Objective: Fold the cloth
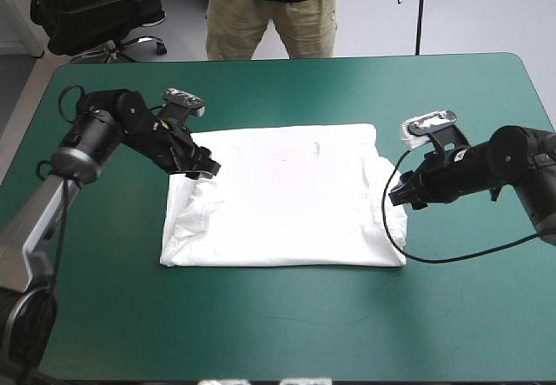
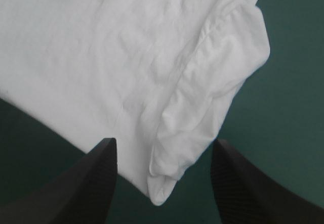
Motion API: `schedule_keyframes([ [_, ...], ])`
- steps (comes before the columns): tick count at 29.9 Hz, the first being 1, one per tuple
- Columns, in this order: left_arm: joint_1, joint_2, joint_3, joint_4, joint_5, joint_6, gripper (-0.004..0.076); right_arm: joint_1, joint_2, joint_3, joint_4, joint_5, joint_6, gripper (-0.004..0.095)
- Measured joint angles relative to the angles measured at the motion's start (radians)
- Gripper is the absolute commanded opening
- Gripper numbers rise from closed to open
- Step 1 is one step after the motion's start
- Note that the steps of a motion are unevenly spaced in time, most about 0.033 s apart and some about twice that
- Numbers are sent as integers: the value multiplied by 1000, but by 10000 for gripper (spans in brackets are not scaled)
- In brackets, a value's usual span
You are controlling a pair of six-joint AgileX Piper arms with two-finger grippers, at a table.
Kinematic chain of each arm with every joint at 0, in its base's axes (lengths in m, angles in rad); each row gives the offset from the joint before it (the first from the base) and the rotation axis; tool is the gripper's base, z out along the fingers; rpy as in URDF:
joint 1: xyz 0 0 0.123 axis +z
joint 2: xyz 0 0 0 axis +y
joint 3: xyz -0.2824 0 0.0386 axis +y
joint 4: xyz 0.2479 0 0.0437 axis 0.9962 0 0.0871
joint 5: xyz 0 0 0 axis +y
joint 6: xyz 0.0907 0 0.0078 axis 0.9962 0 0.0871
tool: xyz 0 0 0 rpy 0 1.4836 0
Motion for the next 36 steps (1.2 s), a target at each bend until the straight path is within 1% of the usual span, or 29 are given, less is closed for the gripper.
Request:
schedule_keyframes([
  [3, 9, -100, 49, 88, 22, -75, 412, 0, -28, 32, -27, 10, 22, 473],
  [7, 65, -187, 215, 120, 21, -115, 412, 0, -72, 155, -35, -8, 43, 447],
  [10, 110, -236, 363, 112, -30, -124, 412, 0, -103, 266, -37, -56, 50, 444],
  [12, 129, -257, 426, 98, -72, -127, 412, 0, -116, 317, -35, -90, 50, 443],
  [13, 133, -264, 464, 87, -105, -128, 412, 0, -119, 335, -35, -106, 50, 443],
  [17, 138, -264, 557, 52, -185, -128, 412, 0, -123, 385, -26, -152, 50, 441],
  [22, 138, -238, 643, 20, -217, -127, 412, 0, -124, 388, -21, -176, 50, 439],
  [25, 138, -230, 679, 14, -245, -126, 411, 0, -124, 388, -21, -178, 50, 413],
  [28, 138, -230, 710, 14, -277, -125, 368, 0, -124, 388, -21, -180, 50, 381],
  [32, 138, -223, 731, 18, -292, -124, 276, 0, -124, 388, -21, -182, 49, 356],
  [36, 140, -206, 731, 26, -294, -124, 239, 0, -125, 388, -21, -188, 43, 351],
])
